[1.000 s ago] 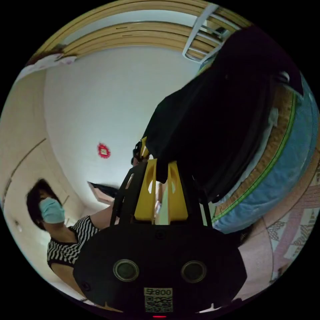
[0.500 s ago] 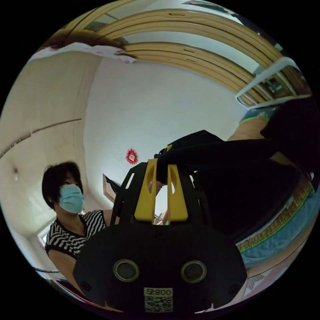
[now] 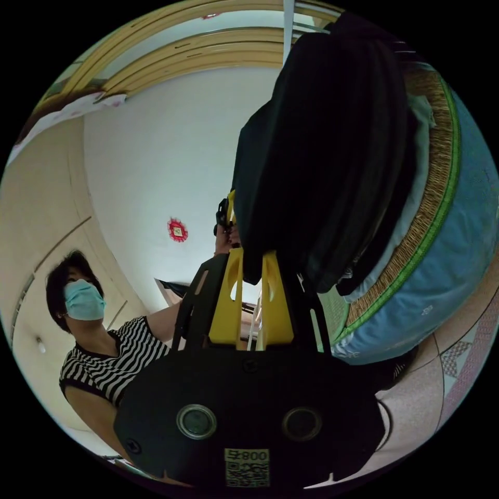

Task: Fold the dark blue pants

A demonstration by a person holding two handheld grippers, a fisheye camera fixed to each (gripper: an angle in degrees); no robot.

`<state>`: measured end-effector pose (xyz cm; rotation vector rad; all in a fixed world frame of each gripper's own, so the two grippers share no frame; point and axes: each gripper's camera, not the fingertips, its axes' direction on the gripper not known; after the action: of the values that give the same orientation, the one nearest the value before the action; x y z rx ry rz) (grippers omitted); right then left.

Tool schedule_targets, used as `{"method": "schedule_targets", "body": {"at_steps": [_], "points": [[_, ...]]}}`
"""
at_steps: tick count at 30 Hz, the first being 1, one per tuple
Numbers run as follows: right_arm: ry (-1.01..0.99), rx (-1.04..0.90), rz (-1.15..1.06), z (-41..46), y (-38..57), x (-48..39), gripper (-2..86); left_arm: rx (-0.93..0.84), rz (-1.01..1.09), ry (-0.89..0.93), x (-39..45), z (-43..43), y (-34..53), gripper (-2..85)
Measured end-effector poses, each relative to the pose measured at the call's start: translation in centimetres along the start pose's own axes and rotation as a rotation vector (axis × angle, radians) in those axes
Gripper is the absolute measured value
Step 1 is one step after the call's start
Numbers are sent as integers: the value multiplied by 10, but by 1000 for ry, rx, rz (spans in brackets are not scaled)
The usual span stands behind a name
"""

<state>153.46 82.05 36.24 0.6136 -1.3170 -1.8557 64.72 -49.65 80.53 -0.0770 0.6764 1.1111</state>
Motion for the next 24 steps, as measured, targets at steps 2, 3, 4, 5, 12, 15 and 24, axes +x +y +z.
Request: {"method": "schedule_targets", "body": {"at_steps": [2, 3, 4, 5, 12, 15, 24], "points": [[26, 14, -9, 1, 6, -7, 63, 2, 22, -65, 6, 3, 4, 85], [49, 28, -8, 2, 11, -12, 64, 7, 29, -85, 8, 3, 5, 85], [67, 41, -9, 5, 16, -15, 65, 26, 39, -130, 13, 2, 8, 84], [75, 47, -10, 6, 19, -17, 64, 41, 49, -160, 18, 1, 11, 83], [215, 197, -39, 18, 61, -42, 14, 303, 116, -353, 60, -25, 50, 34], [387, 201, -166, 44, 52, -87, 4, 292, 214, -346, 84, -7, 51, 11], [1190, -5, -397, 254, -43, -99, 0, -53, 343, -757, 91, 124, 23, 1]]}}
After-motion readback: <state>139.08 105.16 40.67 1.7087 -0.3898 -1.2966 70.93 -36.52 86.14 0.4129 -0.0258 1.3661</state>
